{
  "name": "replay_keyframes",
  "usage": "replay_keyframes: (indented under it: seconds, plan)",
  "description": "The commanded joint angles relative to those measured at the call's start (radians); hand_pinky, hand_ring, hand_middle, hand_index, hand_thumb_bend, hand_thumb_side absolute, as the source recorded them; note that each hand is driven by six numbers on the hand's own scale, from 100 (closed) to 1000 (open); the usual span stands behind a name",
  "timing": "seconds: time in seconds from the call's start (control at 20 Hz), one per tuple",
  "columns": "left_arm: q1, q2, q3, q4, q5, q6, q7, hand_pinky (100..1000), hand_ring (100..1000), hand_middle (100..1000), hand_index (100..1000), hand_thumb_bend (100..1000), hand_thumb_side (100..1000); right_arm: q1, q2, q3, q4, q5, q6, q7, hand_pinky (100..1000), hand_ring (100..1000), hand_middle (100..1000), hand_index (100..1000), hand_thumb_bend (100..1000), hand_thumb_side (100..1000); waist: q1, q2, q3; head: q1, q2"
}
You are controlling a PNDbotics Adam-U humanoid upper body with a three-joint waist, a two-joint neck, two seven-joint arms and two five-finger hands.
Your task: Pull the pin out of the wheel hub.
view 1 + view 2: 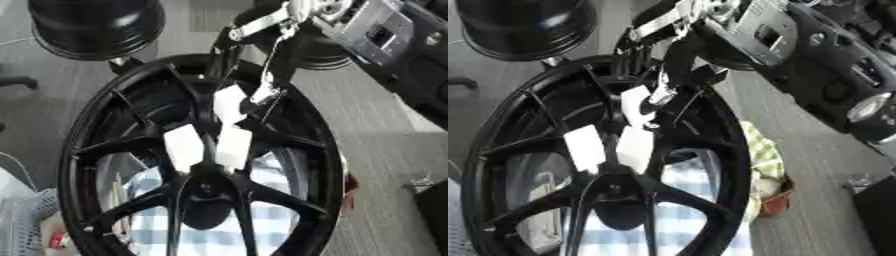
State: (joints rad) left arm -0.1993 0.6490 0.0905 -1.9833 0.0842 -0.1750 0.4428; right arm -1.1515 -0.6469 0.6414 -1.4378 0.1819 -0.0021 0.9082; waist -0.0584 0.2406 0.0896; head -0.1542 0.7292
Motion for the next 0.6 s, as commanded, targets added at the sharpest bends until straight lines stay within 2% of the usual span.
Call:
replay_keyframes:
  seconds: [0.05, 0.6]
  plan:
    - [-0.014, 0.017, 0.010, -0.017, 0.006, 0.001, 0.001, 769, 874, 734, 881, 308, 734, -0.009, -0.005, -0.013, 0.019, 0.012, -0.003, -0.001, 845, 817, 777, 850, 477, 321, 0.003, -0.013, 0.004, -0.011, 0.009]
    - [-0.024, 0.018, 0.011, -0.017, 0.007, -0.001, 0.001, 769, 874, 733, 881, 308, 735, 0.009, 0.024, -0.020, 0.089, 0.022, -0.023, -0.001, 843, 816, 773, 838, 470, 280, -0.003, 0.003, 0.016, -0.022, 0.026]
